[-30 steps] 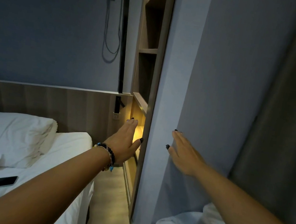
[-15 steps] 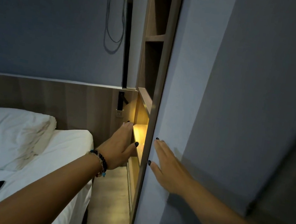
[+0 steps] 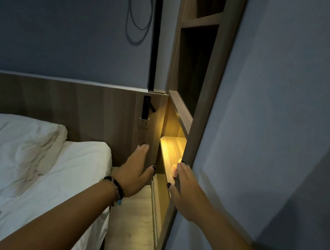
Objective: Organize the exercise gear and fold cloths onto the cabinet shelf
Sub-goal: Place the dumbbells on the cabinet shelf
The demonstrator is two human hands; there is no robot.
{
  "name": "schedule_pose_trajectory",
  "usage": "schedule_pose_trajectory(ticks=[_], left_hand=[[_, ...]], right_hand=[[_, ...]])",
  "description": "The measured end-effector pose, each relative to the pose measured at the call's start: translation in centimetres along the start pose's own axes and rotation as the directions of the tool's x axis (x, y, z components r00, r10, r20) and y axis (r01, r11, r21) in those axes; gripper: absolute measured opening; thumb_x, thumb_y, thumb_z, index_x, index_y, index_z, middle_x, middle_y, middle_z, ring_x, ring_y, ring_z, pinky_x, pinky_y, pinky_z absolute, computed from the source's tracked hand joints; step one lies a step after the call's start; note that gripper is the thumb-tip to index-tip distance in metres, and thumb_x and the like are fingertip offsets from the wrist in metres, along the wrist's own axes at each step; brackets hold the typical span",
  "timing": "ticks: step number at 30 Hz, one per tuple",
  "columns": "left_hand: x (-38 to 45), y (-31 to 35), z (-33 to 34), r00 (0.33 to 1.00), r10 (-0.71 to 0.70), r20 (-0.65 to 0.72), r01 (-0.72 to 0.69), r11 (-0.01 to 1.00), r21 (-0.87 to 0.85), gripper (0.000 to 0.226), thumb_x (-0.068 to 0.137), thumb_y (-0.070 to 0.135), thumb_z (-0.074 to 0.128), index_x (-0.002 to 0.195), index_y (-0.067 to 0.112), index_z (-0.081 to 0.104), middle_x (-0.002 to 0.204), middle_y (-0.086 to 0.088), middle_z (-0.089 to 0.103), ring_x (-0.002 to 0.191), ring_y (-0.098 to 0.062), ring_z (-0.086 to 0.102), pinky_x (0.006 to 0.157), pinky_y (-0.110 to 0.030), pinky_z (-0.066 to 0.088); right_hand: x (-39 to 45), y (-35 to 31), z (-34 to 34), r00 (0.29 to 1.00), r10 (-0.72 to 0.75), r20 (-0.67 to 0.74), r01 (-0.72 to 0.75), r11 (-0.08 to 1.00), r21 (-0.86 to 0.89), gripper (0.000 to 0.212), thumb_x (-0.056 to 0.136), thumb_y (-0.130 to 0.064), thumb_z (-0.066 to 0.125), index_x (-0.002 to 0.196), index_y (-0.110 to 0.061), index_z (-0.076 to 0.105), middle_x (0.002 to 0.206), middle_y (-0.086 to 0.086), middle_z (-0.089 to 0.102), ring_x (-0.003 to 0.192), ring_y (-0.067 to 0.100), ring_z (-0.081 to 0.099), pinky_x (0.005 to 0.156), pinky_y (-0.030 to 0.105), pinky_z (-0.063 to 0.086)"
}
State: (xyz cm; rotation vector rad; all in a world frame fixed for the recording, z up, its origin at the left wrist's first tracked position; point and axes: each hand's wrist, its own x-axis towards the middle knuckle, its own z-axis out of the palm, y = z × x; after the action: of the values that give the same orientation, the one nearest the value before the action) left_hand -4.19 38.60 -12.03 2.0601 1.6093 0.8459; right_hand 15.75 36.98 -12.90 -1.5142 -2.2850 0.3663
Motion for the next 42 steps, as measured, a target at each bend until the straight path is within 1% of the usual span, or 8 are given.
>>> schedule_pose_trajectory(ticks=[5,9,15,20,28,32,38,42], left_hand=[[5.8,-4.2,0.7,0.998,0.013,0.065,-0.009,0.999,-0.053,0.069,0.101,0.033,0.043,0.154,0.018,0.002,0.162,0.001,0.002,0.147,-0.011,-0.002,0.114,-0.026,0.008],[10.7,-7.9,0.8,0.993,0.013,0.116,-0.010,1.000,-0.028,0.069,0.100,0.033,0.043,0.154,0.019,0.001,0.162,0.002,0.001,0.148,-0.011,-0.002,0.115,-0.027,0.010],[16.6,-12.0,2.2,0.988,0.001,0.155,0.002,1.000,-0.021,0.068,0.100,0.036,0.041,0.153,0.021,0.001,0.162,0.003,0.001,0.147,-0.009,-0.003,0.112,-0.025,0.009],[22.3,-15.0,3.9,0.983,0.005,0.183,-0.005,1.000,0.001,0.070,0.099,0.040,0.041,0.153,0.024,-0.001,0.162,0.007,-0.002,0.141,0.000,-0.008,0.113,-0.025,0.008],[30.4,-17.0,6.5,0.976,-0.009,0.219,0.013,1.000,-0.020,0.071,0.100,0.034,0.042,0.154,0.018,-0.002,0.162,0.004,-0.003,0.147,-0.008,-0.008,0.120,-0.030,0.010],[34.8,-19.0,6.9,0.966,0.008,0.258,-0.007,1.000,-0.005,0.071,0.101,0.033,0.042,0.154,0.018,-0.003,0.162,0.003,-0.003,0.146,-0.007,-0.010,0.121,-0.032,0.010],[42.6,-23.3,7.0,0.944,0.071,0.321,-0.077,0.997,0.004,0.072,0.100,0.032,0.043,0.154,0.017,-0.002,0.162,0.003,-0.002,0.147,-0.007,-0.009,0.119,-0.027,0.008],[47.5,-26.2,7.6,0.902,0.140,0.408,-0.153,0.988,-0.002,0.072,0.100,0.032,0.043,0.154,0.017,-0.002,0.162,0.001,-0.002,0.147,-0.007,-0.008,0.121,-0.029,0.010]], right_hand=[[6.7,1.3,2.8,0.994,0.111,0.014,-0.111,0.993,0.033,0.065,0.102,-0.030,0.040,0.153,-0.012,0.005,0.162,0.001,0.002,0.148,0.016,0.000,0.117,0.030,0.009],[11.2,2.4,4.7,0.982,0.188,0.035,-0.190,0.978,0.088,0.067,0.100,-0.029,0.044,0.154,-0.017,0.006,0.162,-0.002,0.002,0.148,0.015,0.002,0.119,0.033,0.014],[16.8,4.5,8.1,0.967,0.236,0.095,-0.245,0.965,0.096,0.075,0.097,-0.026,0.052,0.154,-0.022,0.003,0.162,-0.005,-0.004,0.148,0.014,-0.004,0.118,0.034,0.015],[22.6,7.3,10.8,0.955,0.272,0.117,-0.286,0.950,0.129,0.076,0.095,-0.027,0.054,0.152,-0.026,0.004,0.161,-0.008,-0.003,0.148,0.014,-0.004,0.116,0.032,0.015],[31.0,12.1,13.0,0.906,0.402,0.133,-0.413,0.908,0.068,0.079,0.093,-0.028,0.057,0.153,-0.027,0.005,0.162,-0.007,0.000,0.149,0.016,0.002,0.116,0.034,0.017],[35.1,13.5,13.9,0.887,0.445,0.122,-0.455,0.888,0.071,0.078,0.093,-0.026,0.057,0.153,-0.023,0.007,0.162,-0.004,0.002,0.149,0.017,0.004,0.117,0.033,0.019],[41.5,15.8,16.0,0.852,0.506,0.134,-0.519,0.850,0.089,0.078,0.093,-0.026,0.054,0.153,-0.023,0.003,0.162,-0.004,-0.001,0.148,0.016,0.002,0.118,0.034,0.018],[45.8,17.7,16.7,0.816,0.570,0.098,-0.578,0.810,0.097,0.078,0.094,-0.028,0.053,0.153,-0.018,0.004,0.162,0.000,0.001,0.148,0.016,0.002,0.118,0.030,0.010]])
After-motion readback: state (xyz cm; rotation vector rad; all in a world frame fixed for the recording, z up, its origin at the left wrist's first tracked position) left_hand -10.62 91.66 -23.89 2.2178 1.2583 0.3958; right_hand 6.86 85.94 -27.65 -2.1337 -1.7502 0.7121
